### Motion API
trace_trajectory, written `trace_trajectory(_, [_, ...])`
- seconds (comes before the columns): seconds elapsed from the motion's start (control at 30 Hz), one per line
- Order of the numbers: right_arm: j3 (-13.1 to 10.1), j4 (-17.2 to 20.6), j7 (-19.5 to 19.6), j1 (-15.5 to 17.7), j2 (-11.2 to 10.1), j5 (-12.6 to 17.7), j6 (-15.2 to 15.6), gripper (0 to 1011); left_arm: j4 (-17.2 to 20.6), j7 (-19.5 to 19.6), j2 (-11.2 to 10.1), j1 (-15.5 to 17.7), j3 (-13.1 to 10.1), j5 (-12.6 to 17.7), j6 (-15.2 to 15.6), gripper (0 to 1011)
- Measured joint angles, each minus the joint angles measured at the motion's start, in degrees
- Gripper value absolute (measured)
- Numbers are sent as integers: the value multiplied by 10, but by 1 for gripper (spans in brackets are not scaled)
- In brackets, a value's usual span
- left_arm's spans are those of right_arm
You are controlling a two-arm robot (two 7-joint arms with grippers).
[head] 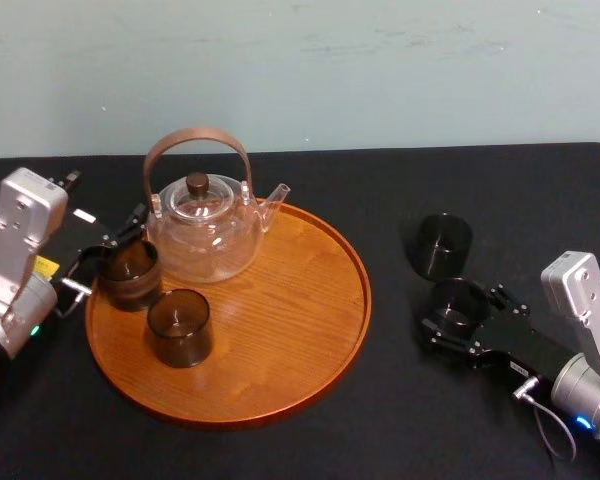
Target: Pick up the glass from the table and place it on the tray.
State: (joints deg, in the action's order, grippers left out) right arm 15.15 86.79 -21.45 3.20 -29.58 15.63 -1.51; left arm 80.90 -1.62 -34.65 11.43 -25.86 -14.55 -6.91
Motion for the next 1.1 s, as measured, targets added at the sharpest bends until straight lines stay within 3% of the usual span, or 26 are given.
trace_trajectory(0.2, [0,0,0,0,0,1,0,917,0,0,0,0,0,0,0,1001])
trace_trajectory(0.8, [-3,3,-11,1,1,3,-2,911,0,0,0,0,0,0,0,1001])
trace_trajectory(1.1, [1,33,-29,5,1,1,-7,911,0,0,0,0,0,0,0,1001])
